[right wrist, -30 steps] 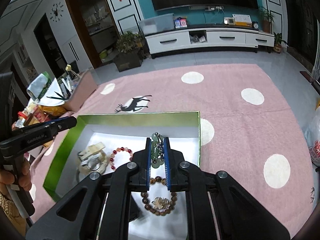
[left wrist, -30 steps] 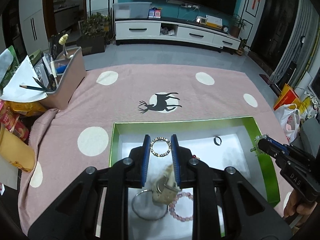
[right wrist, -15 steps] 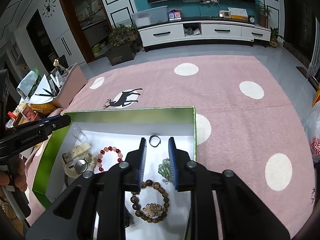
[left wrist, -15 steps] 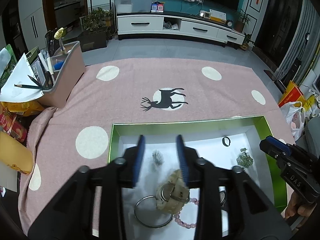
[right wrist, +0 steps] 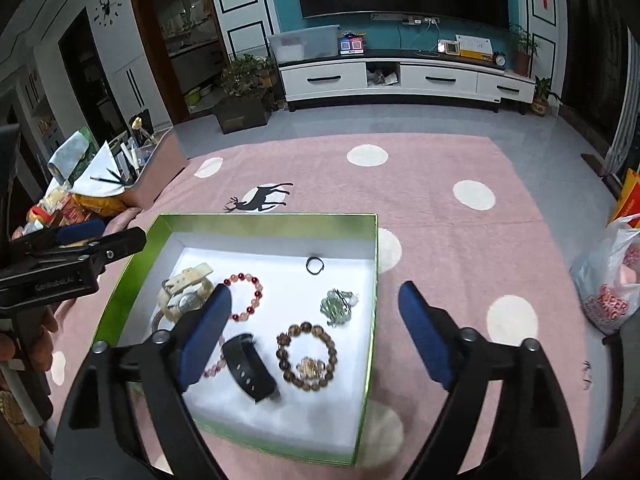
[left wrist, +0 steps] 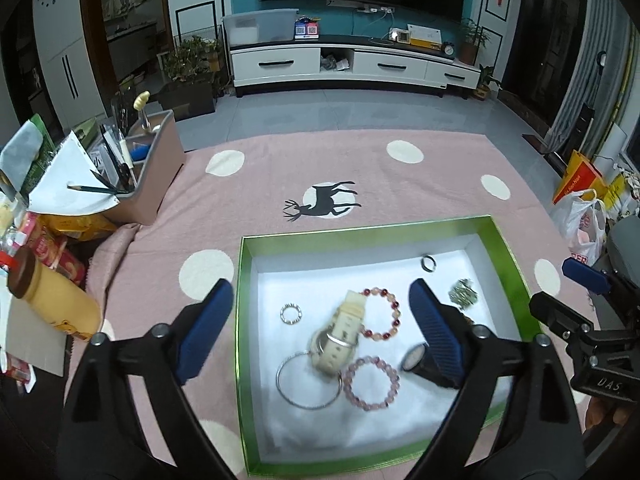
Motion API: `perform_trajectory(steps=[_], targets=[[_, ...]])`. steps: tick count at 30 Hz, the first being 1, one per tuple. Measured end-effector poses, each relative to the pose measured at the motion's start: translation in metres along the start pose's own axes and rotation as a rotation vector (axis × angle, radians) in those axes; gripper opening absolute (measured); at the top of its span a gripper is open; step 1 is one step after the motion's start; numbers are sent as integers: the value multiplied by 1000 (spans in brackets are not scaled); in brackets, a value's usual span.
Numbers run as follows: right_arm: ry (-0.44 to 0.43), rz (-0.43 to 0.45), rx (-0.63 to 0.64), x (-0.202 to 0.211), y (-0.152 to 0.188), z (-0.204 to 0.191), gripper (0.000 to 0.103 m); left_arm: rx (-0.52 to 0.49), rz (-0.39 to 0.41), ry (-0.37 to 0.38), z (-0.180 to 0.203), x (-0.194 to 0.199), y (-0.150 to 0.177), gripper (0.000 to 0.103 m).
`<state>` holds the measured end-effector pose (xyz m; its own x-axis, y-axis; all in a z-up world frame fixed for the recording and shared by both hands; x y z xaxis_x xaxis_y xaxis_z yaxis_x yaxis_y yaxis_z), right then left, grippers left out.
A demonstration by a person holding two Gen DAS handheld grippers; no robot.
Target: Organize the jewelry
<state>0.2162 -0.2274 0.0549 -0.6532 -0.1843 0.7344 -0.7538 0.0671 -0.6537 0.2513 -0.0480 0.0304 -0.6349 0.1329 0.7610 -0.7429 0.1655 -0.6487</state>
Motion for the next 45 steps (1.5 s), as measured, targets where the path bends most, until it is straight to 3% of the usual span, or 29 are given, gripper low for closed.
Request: perform_trajectory(steps=[3, 13, 20, 27, 45], targets=[[19, -11, 14, 14, 1, -4, 102, -7, 12, -2, 2, 18, 0, 99], [98, -29, 41, 70, -14, -20, 102, 3, 11, -33, 6, 89, -9, 101], [109, 12, 73, 112, -40, -35, 102, 29, 19, -54, -3, 124, -19, 101], [108, 20, 73, 121, -46, -36, 102, 37, 16, -63, -7, 132, -21, 101], [129, -19, 77, 94, -41, -36, 102, 21, 10, -101, -3, 119, -17, 101]])
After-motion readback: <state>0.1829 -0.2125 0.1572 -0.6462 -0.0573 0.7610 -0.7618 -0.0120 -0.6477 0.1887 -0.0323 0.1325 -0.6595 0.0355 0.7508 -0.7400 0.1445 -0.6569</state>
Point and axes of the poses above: each gripper's, at about its wrist camera, not at the fingertips, and x roughly against the way its jaws point, z to its right, y to its underside, the point moved 4 cm from there along -x, roughly the way its jaws point, and after that the axes turned 3 degrees about -x, right-handed, at the moved point
